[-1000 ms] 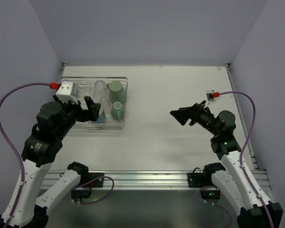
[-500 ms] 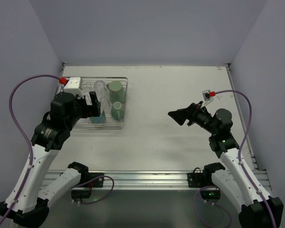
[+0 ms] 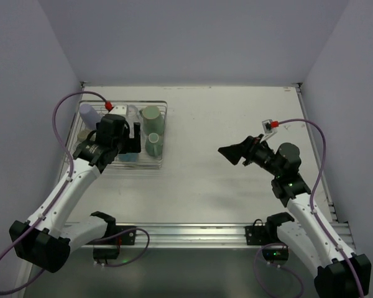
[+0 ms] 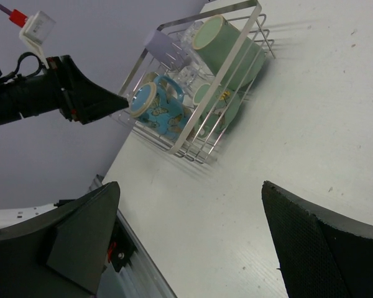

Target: Unload the cups from the dish rack

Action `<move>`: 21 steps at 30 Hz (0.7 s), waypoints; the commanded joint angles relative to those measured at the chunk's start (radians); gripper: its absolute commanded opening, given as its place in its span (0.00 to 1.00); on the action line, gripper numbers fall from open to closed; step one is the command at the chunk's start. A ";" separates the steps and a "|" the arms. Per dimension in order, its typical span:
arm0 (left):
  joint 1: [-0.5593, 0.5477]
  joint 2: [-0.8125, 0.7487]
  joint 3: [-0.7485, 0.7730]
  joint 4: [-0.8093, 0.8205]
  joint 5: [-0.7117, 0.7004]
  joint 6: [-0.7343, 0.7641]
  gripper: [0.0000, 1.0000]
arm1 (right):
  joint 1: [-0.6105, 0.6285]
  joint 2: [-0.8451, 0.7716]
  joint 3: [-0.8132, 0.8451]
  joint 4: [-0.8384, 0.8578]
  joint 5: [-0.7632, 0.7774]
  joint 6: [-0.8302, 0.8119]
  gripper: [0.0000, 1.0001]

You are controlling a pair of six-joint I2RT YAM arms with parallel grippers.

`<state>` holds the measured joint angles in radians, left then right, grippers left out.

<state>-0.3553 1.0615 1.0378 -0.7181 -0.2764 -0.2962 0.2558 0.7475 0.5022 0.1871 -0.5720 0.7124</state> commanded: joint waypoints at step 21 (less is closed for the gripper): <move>0.010 0.132 -0.113 0.232 -0.175 -0.003 1.00 | 0.031 0.020 -0.002 0.058 -0.020 -0.045 0.99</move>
<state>-0.3550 1.1793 0.9226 -0.5381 -0.4385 -0.2996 0.2775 0.7723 0.5003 0.1974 -0.5720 0.6872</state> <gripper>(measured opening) 0.997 0.990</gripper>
